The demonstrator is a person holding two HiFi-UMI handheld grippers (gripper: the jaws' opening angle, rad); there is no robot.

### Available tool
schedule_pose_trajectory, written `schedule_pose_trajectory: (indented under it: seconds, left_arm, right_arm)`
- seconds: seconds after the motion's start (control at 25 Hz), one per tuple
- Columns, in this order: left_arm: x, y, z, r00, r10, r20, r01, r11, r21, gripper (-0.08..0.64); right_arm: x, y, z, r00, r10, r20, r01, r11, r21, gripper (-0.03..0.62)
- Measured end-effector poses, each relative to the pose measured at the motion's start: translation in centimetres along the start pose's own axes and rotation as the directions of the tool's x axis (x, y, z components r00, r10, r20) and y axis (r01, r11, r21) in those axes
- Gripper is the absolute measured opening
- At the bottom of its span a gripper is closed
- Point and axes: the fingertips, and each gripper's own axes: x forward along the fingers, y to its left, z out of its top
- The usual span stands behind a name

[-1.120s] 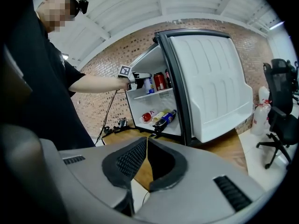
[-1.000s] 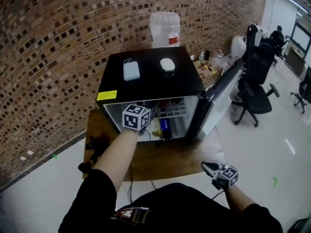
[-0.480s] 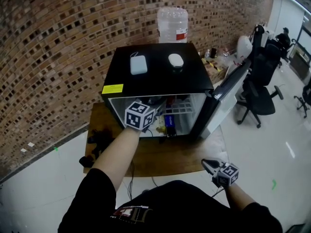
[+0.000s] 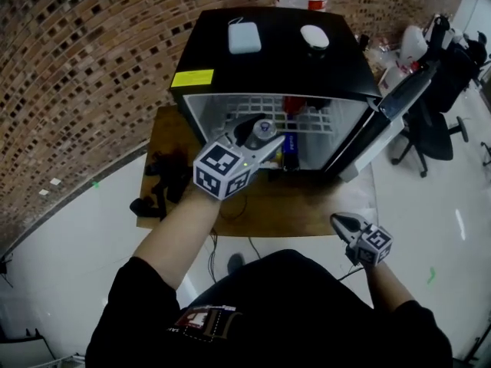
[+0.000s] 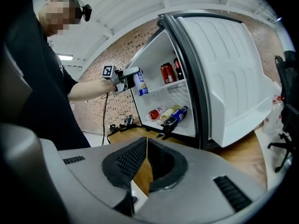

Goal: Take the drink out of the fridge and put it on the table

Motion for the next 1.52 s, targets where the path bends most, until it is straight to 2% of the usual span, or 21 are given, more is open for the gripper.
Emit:
schedule_pose_trajectory:
  seconds: [0.12,0.32,0.56,0.76,0.96,1.2,1.36,1.44,1.52]
  left_arm:
    - [-1.1,-1.9,-3.3,1.000,-0.018,-0.014,0.018,1.000,-0.021,0.249]
    - [-1.7,-3.3,-11.1,0.995,-0.042,-0.087,0.037,0.997,-0.065,0.249]
    - [-1.3,-7.3,-19.6,0.976,-0.133,-0.172,0.115,0.987,-0.114,0.249]
    - [-0.7,-9.3,-24.2,0.958,-0.182,-0.220,0.161,0.981,-0.108,0.249]
    - [0.1,-10.6,-27.6,0.943,-0.196,-0.269,0.182,0.980,-0.075,0.249]
    - [-0.4,-12.1,-28.5,0.951,-0.198,-0.237,0.190,0.980,-0.057,0.250]
    - [-1.0,-12.6,-29.6,0.941,-0.203,-0.271,0.183,0.978,-0.097,0.274]
    - [-1.2,-12.8,-29.8,0.933,-0.217,-0.286,0.188,0.974,-0.125,0.353]
    - [-2.0,-12.8,-29.3,0.938,-0.221,-0.269,0.175,0.967,-0.184,0.371]
  right_arm:
    - [0.8,0.0,-0.5,1.000,0.019,-0.018,-0.019,1.000,0.004,0.023]
    - [2.8,-0.1,-0.8,0.998,0.047,-0.035,-0.047,0.999,0.002,0.023]
    - [3.9,-0.4,-3.1,0.996,0.054,-0.073,-0.051,0.998,0.035,0.023]
    - [4.7,-0.6,-4.0,0.993,0.072,-0.089,-0.069,0.997,0.033,0.023]
    - [4.8,-0.8,-4.4,0.992,0.079,-0.101,-0.074,0.996,0.048,0.023]
    - [4.8,-0.8,-4.9,0.990,0.084,-0.111,-0.078,0.995,0.054,0.023]
    - [4.9,-0.8,-4.8,0.990,0.086,-0.109,-0.081,0.995,0.054,0.023]
    - [5.0,-0.9,-4.6,0.991,0.088,-0.104,-0.083,0.995,0.051,0.023]
    - [4.9,-1.0,-4.2,0.992,0.084,-0.092,-0.080,0.996,0.050,0.023]
